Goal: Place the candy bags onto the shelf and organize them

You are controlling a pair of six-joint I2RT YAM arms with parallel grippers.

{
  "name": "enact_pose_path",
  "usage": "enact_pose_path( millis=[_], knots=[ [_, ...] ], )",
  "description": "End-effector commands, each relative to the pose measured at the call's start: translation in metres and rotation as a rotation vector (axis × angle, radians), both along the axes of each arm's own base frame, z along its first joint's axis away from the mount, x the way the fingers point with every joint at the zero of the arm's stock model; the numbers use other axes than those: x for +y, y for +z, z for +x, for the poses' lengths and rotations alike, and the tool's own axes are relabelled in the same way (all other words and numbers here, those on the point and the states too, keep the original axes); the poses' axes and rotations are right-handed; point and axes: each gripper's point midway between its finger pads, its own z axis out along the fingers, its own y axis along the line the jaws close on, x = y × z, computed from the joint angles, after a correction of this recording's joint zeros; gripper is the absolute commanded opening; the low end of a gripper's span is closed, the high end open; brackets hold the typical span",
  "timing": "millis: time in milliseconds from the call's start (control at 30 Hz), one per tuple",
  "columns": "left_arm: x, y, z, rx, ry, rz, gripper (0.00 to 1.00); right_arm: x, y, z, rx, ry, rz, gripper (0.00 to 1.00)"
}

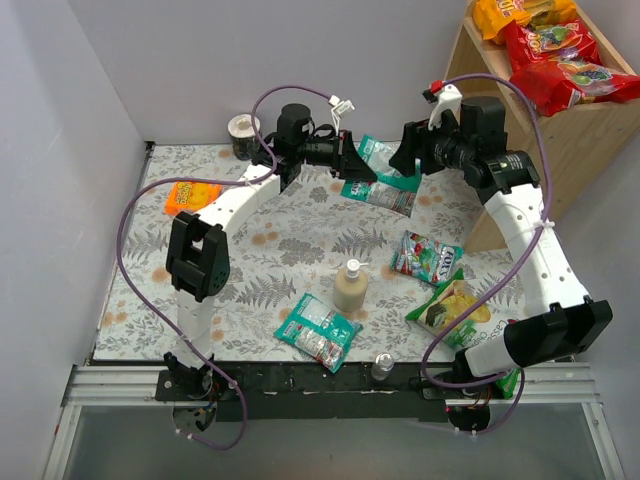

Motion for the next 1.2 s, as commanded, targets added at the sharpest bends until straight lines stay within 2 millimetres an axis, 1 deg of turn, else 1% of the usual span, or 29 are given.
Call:
enact_pose_path(
  millis=[0,33,67,100,133,167,200,233,267,300,333,367,400,433,467,500,533,567,600,633,700,733,767,800,833,867,900,1100,1167],
  knots=[
    [0.001,0.022,0.014,-0.003,0.162,0.000,0.00,-0.039,0.074,0.010,-0.223,-0.248,0.015,0.79],
    [-0.001,0.031,0.017,0.009,0.185,-0.031,0.00,-0.046,0.083,0.010,-0.244,-0.291,0.016,0.80],
    [-0.001,0.030,0.020,0.030,0.208,-0.041,0.00,-0.058,0.100,0.005,-0.283,-0.363,0.033,0.80],
    [-0.001,0.037,0.021,0.027,0.229,-0.069,0.00,-0.061,0.117,0.003,-0.336,-0.378,0.063,0.81],
    [-0.004,0.052,0.022,0.038,0.240,-0.135,0.00,-0.065,0.134,-0.010,-0.383,-0.387,0.092,0.81],
    [-0.005,0.053,0.022,0.055,0.253,-0.156,0.00,-0.067,0.145,-0.016,-0.409,-0.401,0.130,0.81],
    [-0.012,0.055,0.022,0.072,0.252,-0.179,0.00,-0.068,0.161,-0.023,-0.459,-0.401,0.174,0.81],
    [-0.016,0.066,0.024,0.075,0.262,-0.230,0.00,-0.070,0.167,-0.037,-0.484,-0.396,0.204,0.81],
    [-0.020,0.073,0.025,0.081,0.266,-0.258,0.00,-0.067,0.171,-0.045,-0.496,-0.375,0.240,0.81],
    [-0.032,0.068,0.026,0.097,0.267,-0.270,0.00,-0.065,0.179,-0.052,-0.522,-0.366,0.283,0.81],
    [-0.037,0.076,0.027,0.103,0.269,-0.312,0.00,-0.067,0.176,-0.065,-0.534,-0.356,0.308,0.81],
    [-0.043,0.079,0.027,0.101,0.262,-0.332,0.00,-0.059,0.176,-0.073,-0.534,-0.311,0.342,0.81],
    [-0.059,0.081,0.026,0.090,0.237,-0.360,0.00,-0.058,0.182,-0.081,-0.557,-0.297,0.373,0.81],
    [-0.066,0.085,0.026,0.093,0.229,-0.382,0.00,-0.055,0.176,-0.091,-0.555,-0.265,0.391,0.81],
    [-0.074,0.087,0.026,0.106,0.217,-0.399,0.00,-0.053,0.177,-0.096,-0.562,-0.247,0.411,0.81],
    [-0.084,0.106,0.018,0.086,0.189,-0.445,0.00,-0.052,0.178,-0.103,-0.556,-0.238,0.433,0.81],
    [-0.097,0.090,0.025,0.108,0.188,-0.444,0.00,-0.052,0.180,-0.111,-0.562,-0.228,0.447,0.81],
    [-0.103,0.092,0.027,0.127,0.191,-0.464,0.00,-0.048,0.175,-0.114,-0.550,-0.204,0.450,0.81],
    [-0.110,0.108,0.017,0.099,0.163,-0.513,0.00,-0.048,0.174,-0.118,-0.543,-0.197,0.462,0.81],
    [-0.121,0.091,0.021,0.117,0.162,-0.512,0.00,-0.048,0.177,-0.125,-0.551,-0.185,0.469,0.81],
    [-0.131,0.091,0.021,0.126,0.174,-0.545,0.00,-0.046,0.178,-0.134,-0.546,-0.159,0.471,0.81],
    [-0.133,0.097,0.020,0.112,0.173,-0.569,0.00,-0.046,0.179,-0.136,-0.546,-0.157,0.468,0.81],
    [-0.138,0.088,0.026,0.121,0.194,-0.576,0.00,-0.047,0.177,-0.138,-0.536,-0.160,0.465,0.81],
    [-0.143,0.088,0.023,0.113,0.191,-0.587,0.00,-0.048,0.179,-0.143,-0.542,-0.161,0.464,0.81],
    [-0.144,0.096,0.022,0.098,0.194,-0.607,0.00,-0.050,0.179,-0.145,-0.543,-0.165,0.464,0.81],
    [-0.149,0.085,0.026,0.107,0.206,-0.598,0.00,-0.052,0.176,-0.146,-0.529,-0.175,0.454,0.81],
    [-0.154,0.084,0.024,0.110,0.214,-0.604,0.00,-0.054,0.178,-0.150,-0.533,-0.180,0.454,0.81],
    [-0.172,0.063,0.021,0.139,0.231,-0.597,0.00,-0.069,0.158,-0.150,-0.462,-0.283,0.420,0.80],
    [-0.176,0.064,0.024,0.129,0.263,-0.601,0.00,-0.075,0.150,-0.148,-0.429,-0.324,0.410,0.79]
  ],
)
